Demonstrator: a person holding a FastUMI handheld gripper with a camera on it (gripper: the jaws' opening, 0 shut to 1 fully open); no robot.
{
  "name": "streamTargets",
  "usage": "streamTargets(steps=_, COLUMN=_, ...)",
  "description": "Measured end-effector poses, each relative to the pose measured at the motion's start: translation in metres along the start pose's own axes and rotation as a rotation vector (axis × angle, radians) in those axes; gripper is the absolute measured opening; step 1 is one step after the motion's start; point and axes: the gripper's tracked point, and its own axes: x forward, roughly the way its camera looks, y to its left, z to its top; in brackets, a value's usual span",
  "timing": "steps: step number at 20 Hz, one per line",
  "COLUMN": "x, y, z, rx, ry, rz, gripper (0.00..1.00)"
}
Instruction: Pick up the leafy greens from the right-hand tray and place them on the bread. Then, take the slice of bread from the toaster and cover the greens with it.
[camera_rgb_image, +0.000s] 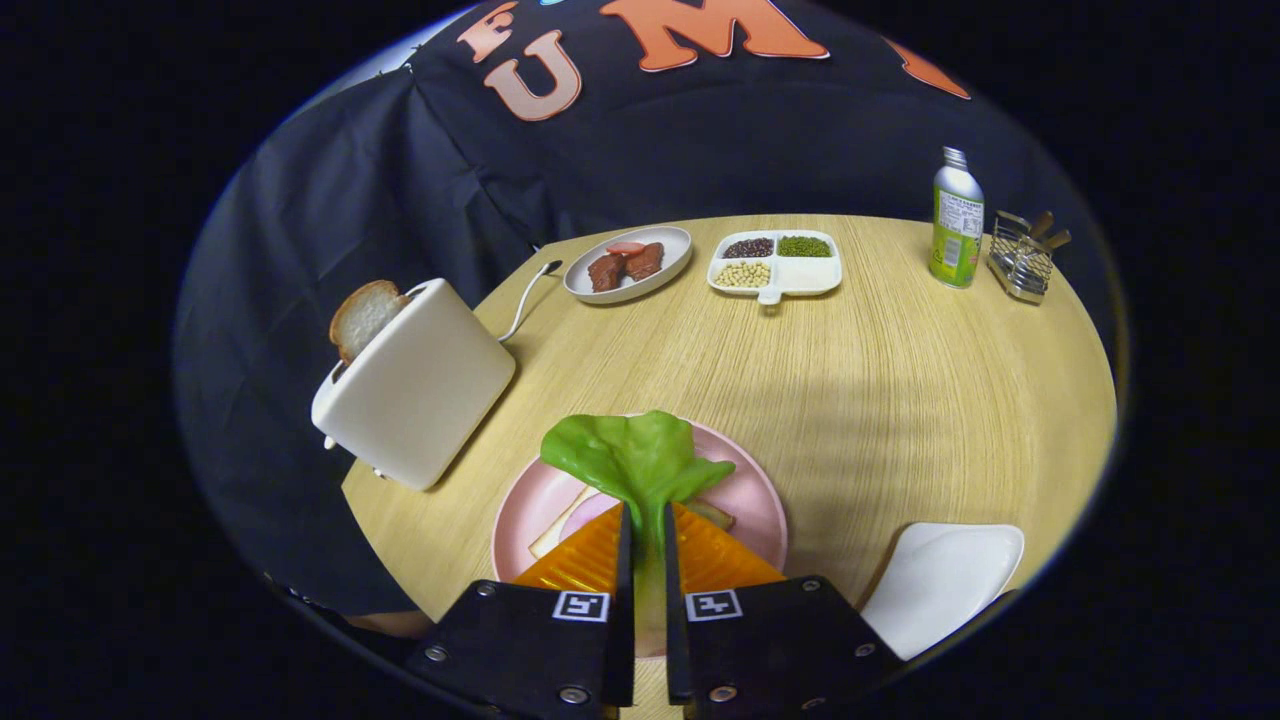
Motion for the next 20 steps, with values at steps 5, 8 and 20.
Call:
streamTargets(steps=5, x=0.007, y=0.018, z=-0.001, rx=-0.015, ry=-0.001, rz=0.046, gripper=0.15)
streamTargets(steps=8, x=0.014, y=0.024, z=-0.015, rx=-0.031, ry=0.047, rz=0.051, gripper=0.23)
streamTargets(steps=20, x=0.01, y=0.025, z=0.022, rx=-0.09, ry=-0.028, rz=-0.021, gripper=0.8)
